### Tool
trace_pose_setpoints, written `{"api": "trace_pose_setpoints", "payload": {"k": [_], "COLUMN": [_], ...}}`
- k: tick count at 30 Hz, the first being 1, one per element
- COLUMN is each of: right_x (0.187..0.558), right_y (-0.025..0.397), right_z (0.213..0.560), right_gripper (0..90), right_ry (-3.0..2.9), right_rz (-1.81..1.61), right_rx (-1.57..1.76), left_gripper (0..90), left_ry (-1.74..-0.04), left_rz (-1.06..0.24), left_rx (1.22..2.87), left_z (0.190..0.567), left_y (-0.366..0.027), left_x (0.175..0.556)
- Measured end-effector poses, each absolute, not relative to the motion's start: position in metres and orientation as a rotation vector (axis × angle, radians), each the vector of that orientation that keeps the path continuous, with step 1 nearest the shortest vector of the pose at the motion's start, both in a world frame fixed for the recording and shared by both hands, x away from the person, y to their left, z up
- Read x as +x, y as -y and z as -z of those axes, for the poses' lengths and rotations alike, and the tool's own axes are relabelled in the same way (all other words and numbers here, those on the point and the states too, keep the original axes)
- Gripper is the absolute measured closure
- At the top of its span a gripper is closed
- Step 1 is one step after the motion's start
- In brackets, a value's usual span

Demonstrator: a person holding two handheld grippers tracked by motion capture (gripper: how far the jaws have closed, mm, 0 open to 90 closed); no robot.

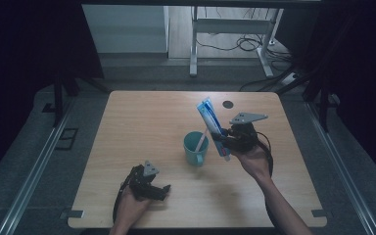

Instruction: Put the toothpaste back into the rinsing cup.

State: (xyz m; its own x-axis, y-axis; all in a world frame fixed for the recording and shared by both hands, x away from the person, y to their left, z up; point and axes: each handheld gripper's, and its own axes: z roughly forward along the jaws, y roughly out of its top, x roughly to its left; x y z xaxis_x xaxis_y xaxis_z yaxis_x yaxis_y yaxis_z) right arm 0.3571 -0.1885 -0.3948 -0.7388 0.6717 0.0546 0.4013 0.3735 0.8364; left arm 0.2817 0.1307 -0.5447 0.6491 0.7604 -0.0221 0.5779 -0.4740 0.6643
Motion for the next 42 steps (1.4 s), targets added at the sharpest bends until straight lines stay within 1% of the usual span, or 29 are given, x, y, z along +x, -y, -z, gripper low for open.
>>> {"api": "trace_pose_setpoints", "payload": {"k": [26,42], "right_x": [0.369,0.378], "right_y": [0.158,0.138], "right_z": [0.393,0.386], "right_gripper": [70.7,70.8], "right_ry": [-2.299,-2.268], "right_rz": [-1.375,-1.410], "right_rx": [0.905,0.887], "left_gripper": [1.1,1.1], "left_ry": [-1.036,-1.037], "left_rz": [-0.365,-0.361], "left_rx": [2.219,2.215], "left_z": [0.545,0.545], "left_y": [-0.130,-0.130], "left_x": [0.281,0.281]}}
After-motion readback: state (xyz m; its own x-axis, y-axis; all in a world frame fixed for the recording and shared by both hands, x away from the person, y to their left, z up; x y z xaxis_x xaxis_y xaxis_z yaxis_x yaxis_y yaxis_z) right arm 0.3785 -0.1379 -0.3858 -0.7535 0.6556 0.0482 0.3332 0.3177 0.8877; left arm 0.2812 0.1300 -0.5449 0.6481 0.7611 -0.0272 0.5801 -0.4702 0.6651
